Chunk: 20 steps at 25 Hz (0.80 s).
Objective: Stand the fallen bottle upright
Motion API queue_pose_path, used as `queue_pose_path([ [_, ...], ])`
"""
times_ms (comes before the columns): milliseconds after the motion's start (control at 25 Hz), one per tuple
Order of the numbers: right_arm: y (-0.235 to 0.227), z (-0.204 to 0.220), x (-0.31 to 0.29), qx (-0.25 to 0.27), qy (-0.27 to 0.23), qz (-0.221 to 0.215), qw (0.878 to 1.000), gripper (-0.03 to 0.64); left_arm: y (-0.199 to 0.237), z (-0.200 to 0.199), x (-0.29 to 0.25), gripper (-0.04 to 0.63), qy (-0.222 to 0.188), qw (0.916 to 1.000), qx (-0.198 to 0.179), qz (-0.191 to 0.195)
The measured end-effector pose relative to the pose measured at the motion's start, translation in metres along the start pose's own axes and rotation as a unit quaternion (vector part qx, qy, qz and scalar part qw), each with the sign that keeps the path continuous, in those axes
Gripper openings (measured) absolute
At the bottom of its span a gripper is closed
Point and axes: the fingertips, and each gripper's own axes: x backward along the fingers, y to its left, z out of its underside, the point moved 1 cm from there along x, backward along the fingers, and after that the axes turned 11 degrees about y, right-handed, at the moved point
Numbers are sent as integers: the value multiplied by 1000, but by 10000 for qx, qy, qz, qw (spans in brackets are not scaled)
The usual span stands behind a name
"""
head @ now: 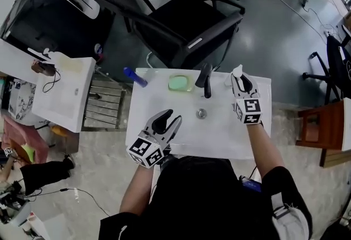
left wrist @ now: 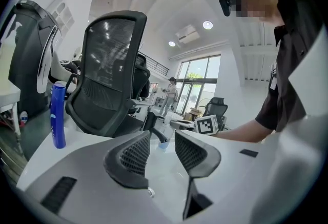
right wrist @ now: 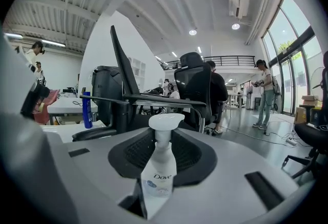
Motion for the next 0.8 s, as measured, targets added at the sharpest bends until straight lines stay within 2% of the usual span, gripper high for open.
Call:
queue_pose_path([
  [240, -7, 0, -3, -365, -43, 151, 9992, 118, 3, -1, -3, 164, 57, 10000, 19, -2],
  [400, -6, 7, -4, -436, 55, 164, 9989, 118, 1, 0, -8, 164, 96, 9999, 17, 77],
  [520, -6, 13, -4, -552, 143, 130, 9983, 210, 1, -1, -10, 164, 111, 9999, -5, 110],
  [800, -1, 16, 7, -496, 159, 78, 9986, 229, 1, -6, -11, 164, 29, 9999, -100, 121],
])
